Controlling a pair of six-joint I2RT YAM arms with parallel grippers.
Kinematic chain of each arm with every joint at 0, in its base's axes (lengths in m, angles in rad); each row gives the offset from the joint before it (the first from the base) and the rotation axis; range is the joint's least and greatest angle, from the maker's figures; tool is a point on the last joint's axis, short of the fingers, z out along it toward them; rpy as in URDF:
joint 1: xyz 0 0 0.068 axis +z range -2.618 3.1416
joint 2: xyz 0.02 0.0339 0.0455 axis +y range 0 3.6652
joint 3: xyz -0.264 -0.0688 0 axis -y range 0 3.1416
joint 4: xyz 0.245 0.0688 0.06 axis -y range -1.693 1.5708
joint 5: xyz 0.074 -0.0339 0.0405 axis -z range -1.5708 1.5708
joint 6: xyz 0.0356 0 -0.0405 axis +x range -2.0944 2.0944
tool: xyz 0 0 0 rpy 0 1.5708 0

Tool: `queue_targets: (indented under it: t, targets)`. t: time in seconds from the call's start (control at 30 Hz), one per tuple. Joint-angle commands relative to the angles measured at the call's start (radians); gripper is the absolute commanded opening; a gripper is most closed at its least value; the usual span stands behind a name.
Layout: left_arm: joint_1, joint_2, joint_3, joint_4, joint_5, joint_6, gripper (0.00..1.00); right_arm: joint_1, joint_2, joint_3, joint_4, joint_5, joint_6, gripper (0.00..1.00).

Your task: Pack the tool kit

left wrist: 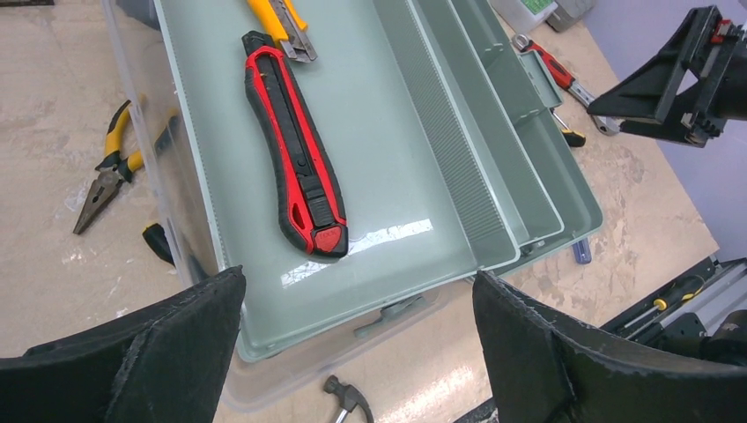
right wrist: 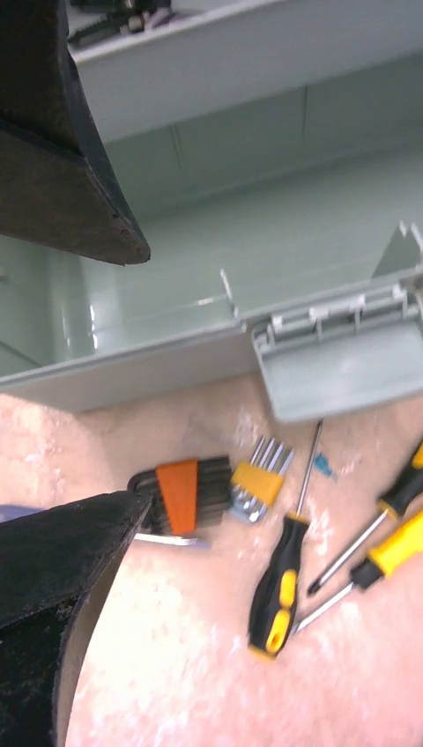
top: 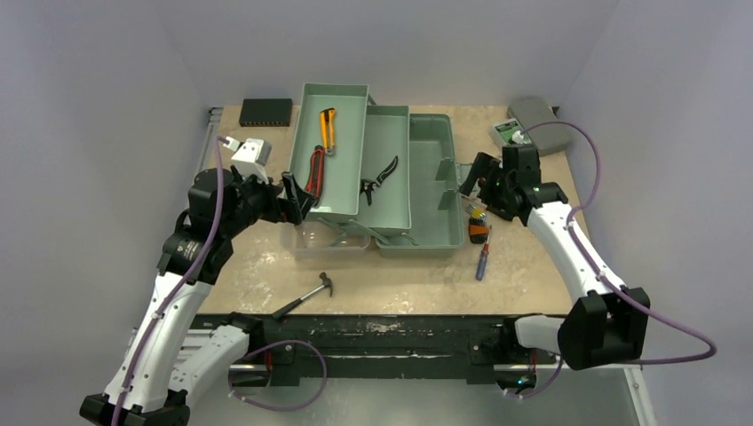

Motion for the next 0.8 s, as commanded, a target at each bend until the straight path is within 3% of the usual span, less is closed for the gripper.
queue_targets:
  t: [0.0,0.27,0.53,0.77]
  targets:
    - [0.001,-0.028,0.0,0.013,-0.005,-0.002,0.96,-0.025,-0.059,-0.05,-0.119,0.107,0.011,0.99]
    - [-0.002,-0.054,-0.007,0.016,0.006,-0.013,0.96,-0.063,-0.175,-0.224,-0.187,0.354,0.216,0.98]
    - [-0.001,-0.055,-0.005,0.021,0.03,-0.022,0.96,-0.07,-0.052,-0.294,-0.009,0.117,0.063,0.94]
    - [-0.001,-0.052,-0.002,0.018,0.028,-0.02,0.96,-0.071,0.118,-0.316,0.011,0.05,0.044,0.73]
